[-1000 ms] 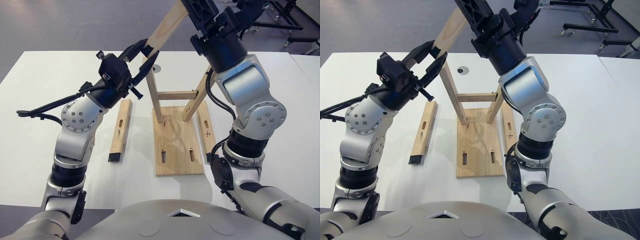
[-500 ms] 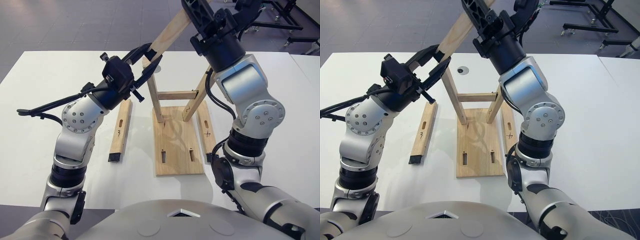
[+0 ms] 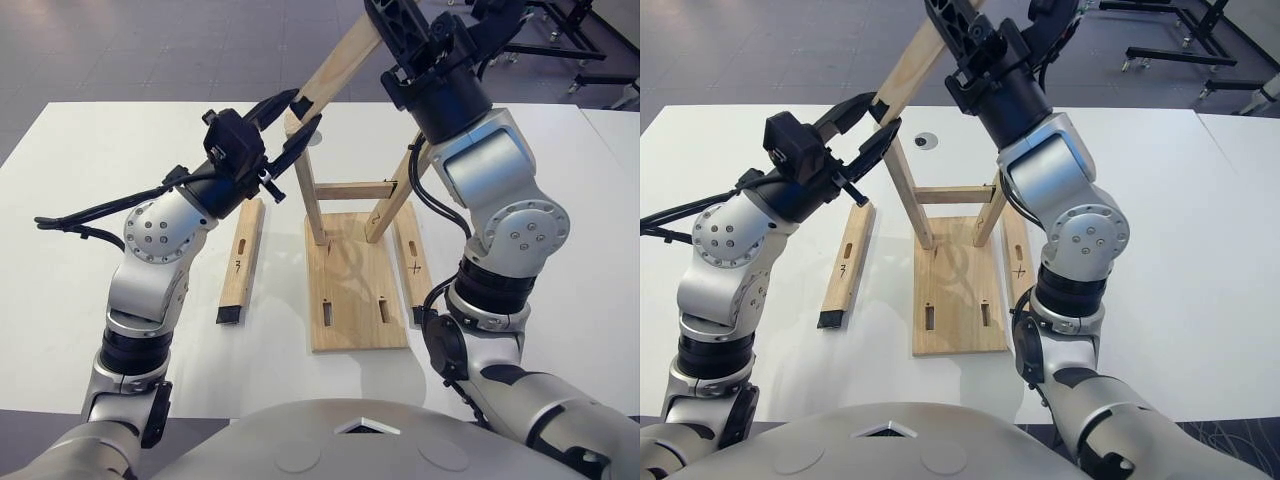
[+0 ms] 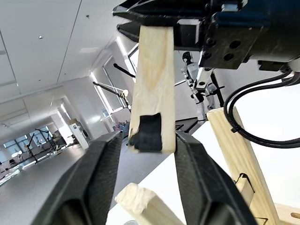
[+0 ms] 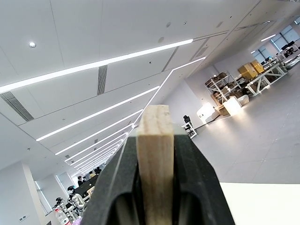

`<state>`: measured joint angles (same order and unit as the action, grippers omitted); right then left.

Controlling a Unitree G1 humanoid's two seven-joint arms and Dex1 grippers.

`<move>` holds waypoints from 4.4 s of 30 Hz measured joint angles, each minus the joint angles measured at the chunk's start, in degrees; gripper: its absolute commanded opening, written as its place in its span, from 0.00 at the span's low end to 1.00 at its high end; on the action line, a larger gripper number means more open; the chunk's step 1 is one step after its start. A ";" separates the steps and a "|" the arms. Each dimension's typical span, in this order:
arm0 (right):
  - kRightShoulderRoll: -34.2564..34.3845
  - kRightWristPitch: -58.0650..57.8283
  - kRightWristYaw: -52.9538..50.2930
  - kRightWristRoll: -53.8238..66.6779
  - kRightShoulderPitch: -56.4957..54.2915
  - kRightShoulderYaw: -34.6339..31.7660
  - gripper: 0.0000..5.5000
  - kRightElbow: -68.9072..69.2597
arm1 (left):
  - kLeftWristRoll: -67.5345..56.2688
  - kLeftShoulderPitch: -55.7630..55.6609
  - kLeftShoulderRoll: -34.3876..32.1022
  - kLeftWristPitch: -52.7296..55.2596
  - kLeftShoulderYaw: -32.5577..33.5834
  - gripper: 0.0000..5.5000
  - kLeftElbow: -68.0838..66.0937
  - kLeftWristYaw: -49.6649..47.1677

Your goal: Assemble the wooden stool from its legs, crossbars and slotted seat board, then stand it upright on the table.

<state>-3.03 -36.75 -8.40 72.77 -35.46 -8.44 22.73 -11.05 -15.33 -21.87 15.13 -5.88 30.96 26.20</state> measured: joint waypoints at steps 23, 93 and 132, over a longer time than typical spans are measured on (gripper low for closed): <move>-9.90 6.86 -2.36 -27.17 34.15 -4.40 0.07 8.50 | 7.10 4.60 3.81 9.81 12.13 0.47 6.07 -17.95; -4.45 32.01 14.45 -59.13 41.31 2.64 0.07 -10.03 | 9.10 0.71 5.47 9.85 9.63 0.47 -0.64 -17.04; -11.16 20.47 18.62 -49.08 22.87 -7.74 0.36 -10.60 | 11.19 1.18 6.75 4.54 10.21 0.47 -4.34 -19.59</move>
<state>-14.19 -16.28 10.22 23.69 -12.59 -16.19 12.14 0.14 -14.15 -15.12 19.67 4.33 26.62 6.61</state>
